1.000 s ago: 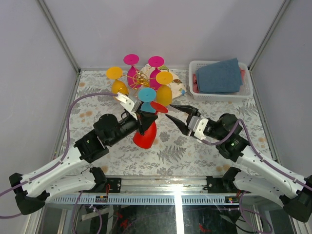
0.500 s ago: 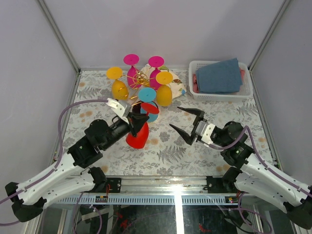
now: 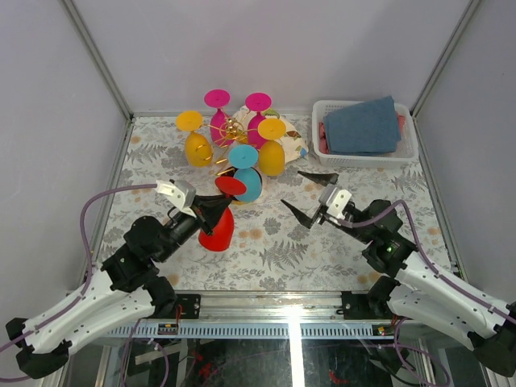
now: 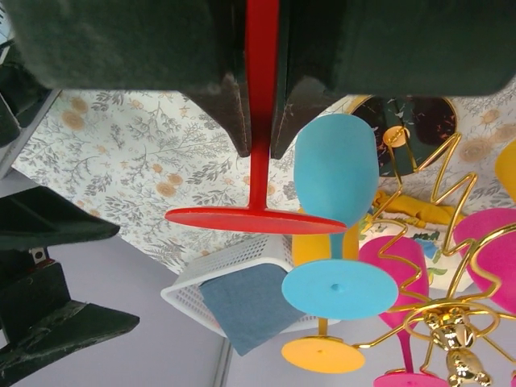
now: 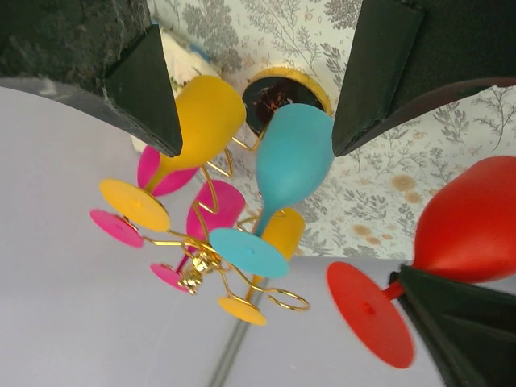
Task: Place the wine glass upside down on the wine glass rack
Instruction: Turn the wine glass upside down at the wine rack.
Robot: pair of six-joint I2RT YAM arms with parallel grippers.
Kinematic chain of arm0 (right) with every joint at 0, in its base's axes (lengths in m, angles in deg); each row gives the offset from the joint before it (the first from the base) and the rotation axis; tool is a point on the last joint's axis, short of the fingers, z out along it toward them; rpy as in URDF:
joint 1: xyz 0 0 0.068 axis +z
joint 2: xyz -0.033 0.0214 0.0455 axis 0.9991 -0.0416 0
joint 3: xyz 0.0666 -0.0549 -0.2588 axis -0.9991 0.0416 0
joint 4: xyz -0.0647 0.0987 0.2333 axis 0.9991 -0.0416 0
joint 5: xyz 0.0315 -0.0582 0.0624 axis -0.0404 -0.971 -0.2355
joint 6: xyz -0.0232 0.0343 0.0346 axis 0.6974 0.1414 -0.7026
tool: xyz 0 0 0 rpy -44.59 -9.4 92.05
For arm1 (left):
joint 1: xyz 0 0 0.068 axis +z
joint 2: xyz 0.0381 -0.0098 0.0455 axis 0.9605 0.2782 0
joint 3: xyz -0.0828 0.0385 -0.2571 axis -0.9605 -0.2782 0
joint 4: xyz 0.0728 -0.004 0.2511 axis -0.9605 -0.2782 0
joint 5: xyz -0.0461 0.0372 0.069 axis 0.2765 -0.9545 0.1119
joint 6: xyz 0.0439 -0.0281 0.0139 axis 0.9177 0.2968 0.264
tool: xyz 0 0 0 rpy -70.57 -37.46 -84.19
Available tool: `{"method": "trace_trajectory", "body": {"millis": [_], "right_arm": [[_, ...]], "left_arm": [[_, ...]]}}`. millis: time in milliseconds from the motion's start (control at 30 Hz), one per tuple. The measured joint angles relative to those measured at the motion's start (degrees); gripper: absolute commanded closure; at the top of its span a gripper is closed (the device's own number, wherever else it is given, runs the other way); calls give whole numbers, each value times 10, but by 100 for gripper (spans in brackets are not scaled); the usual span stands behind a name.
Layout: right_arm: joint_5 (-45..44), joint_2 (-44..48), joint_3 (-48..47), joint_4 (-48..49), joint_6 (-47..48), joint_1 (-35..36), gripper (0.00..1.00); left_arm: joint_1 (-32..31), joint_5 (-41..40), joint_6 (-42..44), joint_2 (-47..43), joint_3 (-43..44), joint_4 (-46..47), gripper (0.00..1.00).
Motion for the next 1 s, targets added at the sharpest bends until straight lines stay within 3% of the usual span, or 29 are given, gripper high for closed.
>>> {"method": "trace_trajectory", "body": {"millis": [167,433,767,1000], "right_arm": [[-68,-22,-60,-78,-43,0,18],[-153,-90,-192,-191,-124,0,18],[-174,-100,-195,-258,-208,-1,18],[-165,-64,-164,-291,-240,-1,17]], "left_arm": [[8,-18,-1,-3,-20,12,100],[85,-28,-28,-22,-38,34,100],[116,-76,-30,-119,-116,80,100],[116,-116,12,-133,-163,177,100]]}}
